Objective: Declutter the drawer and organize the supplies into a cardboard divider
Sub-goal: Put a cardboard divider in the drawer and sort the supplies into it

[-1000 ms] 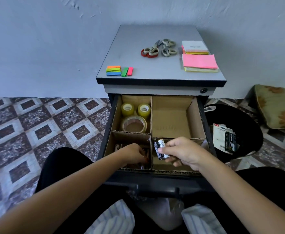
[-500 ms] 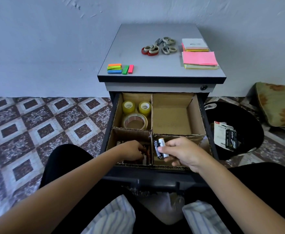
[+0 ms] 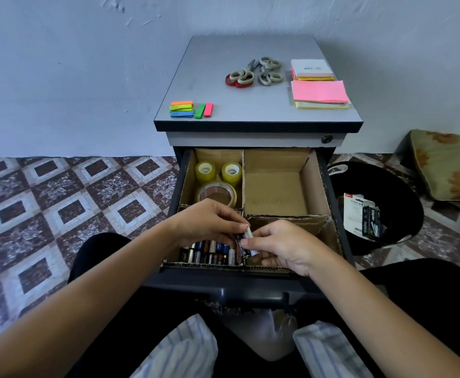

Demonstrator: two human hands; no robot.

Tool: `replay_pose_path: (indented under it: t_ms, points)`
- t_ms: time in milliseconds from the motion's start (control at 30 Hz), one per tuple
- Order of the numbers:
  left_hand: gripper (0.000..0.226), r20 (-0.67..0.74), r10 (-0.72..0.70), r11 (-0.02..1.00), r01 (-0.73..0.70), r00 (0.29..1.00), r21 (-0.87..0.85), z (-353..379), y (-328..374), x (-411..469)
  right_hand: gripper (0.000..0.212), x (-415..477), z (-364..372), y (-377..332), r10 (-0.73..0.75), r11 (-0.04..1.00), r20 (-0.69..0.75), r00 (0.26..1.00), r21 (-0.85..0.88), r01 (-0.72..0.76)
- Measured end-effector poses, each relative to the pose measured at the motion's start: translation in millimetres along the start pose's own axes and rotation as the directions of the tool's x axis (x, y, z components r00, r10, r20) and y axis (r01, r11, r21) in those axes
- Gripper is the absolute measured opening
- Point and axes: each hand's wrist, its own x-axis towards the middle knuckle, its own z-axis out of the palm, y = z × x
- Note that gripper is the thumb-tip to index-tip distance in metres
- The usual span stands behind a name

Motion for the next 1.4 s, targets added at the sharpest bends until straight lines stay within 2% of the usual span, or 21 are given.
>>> replay_pose_path:
  t_ms: [100,133,167,233,300,333,400,467,533,633,1067,1167,1267,1400]
  points:
    - [0.011,-0.013,0.011,1.0,-0.011,1.0,0.016,-1.9,-2.5,2.6,0.01,-4.2,-3.5,-0.5,-0.033,0.999,-0.008,0.999,-0.001,0.033]
    - [0.01,-0.027,0.004,1.0,-0.003,1.0,0.022,-4.7,-3.1,4.6,0.015,-5.6,-7.7,-1.0,-0.079,0.995,-0.057,0.995,-0.07,0.075]
    - [0.01,-0.042,-0.007,0.999,0.009,0.999,0.045,-8.6,-4.2,6.1,0.021,-6.6,-13.5,-0.7,-0.154,0.97,-0.139,0.978,-0.21,0.123]
    - [0.01,-0.057,-0.029,0.983,0.039,0.998,0.18,-16.8,-5.5,8.0,0.029,-7.1,-29.1,2.8,-0.376,0.835,-0.312,0.872,-0.521,0.174]
    - [0.014,-0.059,-0.047,0.908,0.067,0.997,0.415,-21.3,-10.1,10.2,0.032,-2.9,-47.4,11.7,-0.526,0.725,-0.413,0.743,-0.675,0.138]
    - [0.016,-0.061,-0.051,0.849,0.076,0.997,0.522,-21.5,-13.2,11.5,0.034,2.6,-56.9,19.0,-0.563,0.682,-0.434,0.703,-0.724,0.099]
    - [0.018,-0.072,-0.061,0.762,0.093,0.996,0.64,-20.0,-22.3,17.0,0.038,15.2,-72.0,35.0,-0.564,0.628,-0.457,0.687,-0.778,-0.002]
    - [0.02,-0.082,-0.081,0.734,0.115,0.993,0.669,-17.2,-33.8,24.4,0.041,24.5,-77.3,48.0,-0.565,0.59,-0.462,0.684,-0.806,-0.058]
    - [0.022,-0.086,-0.107,0.705,0.136,0.991,0.696,-12.8,-42.3,30.0,0.038,31.3,-77.0,58.6,-0.617,0.55,-0.452,0.645,-0.833,-0.057]
    - [0.028,-0.101,-0.091,0.635,0.136,0.991,0.761,-5.2,-49.9,32.5,0.035,35.9,-74.7,66.0,-0.643,0.571,-0.48,0.596,-0.82,-0.045]
    - [0.035,-0.086,-0.071,0.576,0.111,0.994,0.81,-5.0,-53.9,25.0,0.032,40.8,-73.6,71.5,-0.673,0.58,-0.497,0.548,-0.814,-0.025]
    - [0.037,-0.083,-0.078,0.542,0.112,0.994,0.833,-5.9,-51.2,23.1,0.032,40.2,-73.7,70.9,-0.668,0.588,-0.494,0.556,-0.809,-0.013]
    - [0.037,-0.09,-0.041,0.569,0.097,0.995,0.817,-8.1,-36.4,19.9,0.034,35.6,-74.9,65.0,-0.641,0.61,-0.495,0.587,-0.792,-0.002]
    - [0.027,0.003,0.043,0.642,-0.031,0.999,0.766,-12.5,18.0,11.9,0.032,25.7,-85.4,31.1,-0.642,0.658,-0.509,0.574,-0.75,0.071]
